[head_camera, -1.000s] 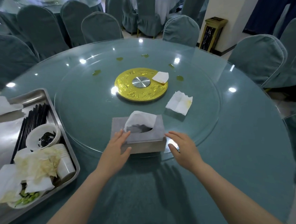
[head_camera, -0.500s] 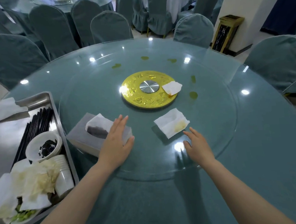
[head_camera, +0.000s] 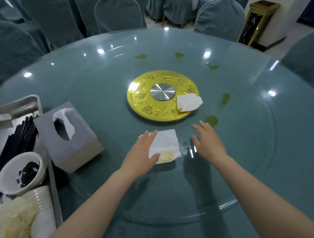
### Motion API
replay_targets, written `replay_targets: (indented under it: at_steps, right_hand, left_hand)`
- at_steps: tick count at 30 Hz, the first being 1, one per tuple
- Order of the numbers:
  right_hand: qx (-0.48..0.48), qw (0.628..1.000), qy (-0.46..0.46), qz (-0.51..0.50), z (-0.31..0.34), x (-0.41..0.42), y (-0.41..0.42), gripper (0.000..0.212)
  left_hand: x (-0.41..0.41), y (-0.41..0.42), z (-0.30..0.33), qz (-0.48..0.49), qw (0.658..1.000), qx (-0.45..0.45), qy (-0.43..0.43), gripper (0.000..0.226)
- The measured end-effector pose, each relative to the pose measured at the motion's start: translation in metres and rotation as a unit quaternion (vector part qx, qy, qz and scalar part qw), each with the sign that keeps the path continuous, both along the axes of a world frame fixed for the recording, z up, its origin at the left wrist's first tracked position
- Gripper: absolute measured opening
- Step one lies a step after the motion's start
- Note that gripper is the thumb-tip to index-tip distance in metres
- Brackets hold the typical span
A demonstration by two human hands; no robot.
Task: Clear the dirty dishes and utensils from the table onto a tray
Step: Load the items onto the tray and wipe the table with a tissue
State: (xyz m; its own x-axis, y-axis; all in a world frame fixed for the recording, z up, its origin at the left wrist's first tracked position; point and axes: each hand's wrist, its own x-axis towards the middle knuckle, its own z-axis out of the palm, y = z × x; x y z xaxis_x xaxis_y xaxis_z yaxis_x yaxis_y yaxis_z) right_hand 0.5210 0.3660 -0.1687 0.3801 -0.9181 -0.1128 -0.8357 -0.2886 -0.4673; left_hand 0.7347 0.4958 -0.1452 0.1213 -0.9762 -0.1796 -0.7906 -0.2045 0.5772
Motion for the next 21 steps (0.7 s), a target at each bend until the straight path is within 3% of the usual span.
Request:
replay_targets:
  at_steps: [4,7,12,21]
  right_hand:
    - [-0.028,0.999,0.02,0.029,-0.005,0.031,-0.035,0.049]
    - [-0.041,0.995,0.068,0.059,-0.01,0.05,-0.059,0.05]
    - [-0.019,0.979,0.169,0.108,-0.018,0.081,-0.08,0.052]
    - [0.006,0.971,0.186,0.147,0.0,0.108,-0.065,0.049]
  left_hand:
    - [0.0,-0.016,-0.023,-0.023,0.987,0.12,-0.109,0.088]
    - [0.009,-0.019,-0.034,-0.034,0.973,0.148,-0.172,0.091]
    - [0.039,-0.018,-0.043,-0.058,0.968,0.154,-0.189,0.092]
    - [0.068,-0.018,-0.039,-0.084,0.964,0.168,-0.187,0.093]
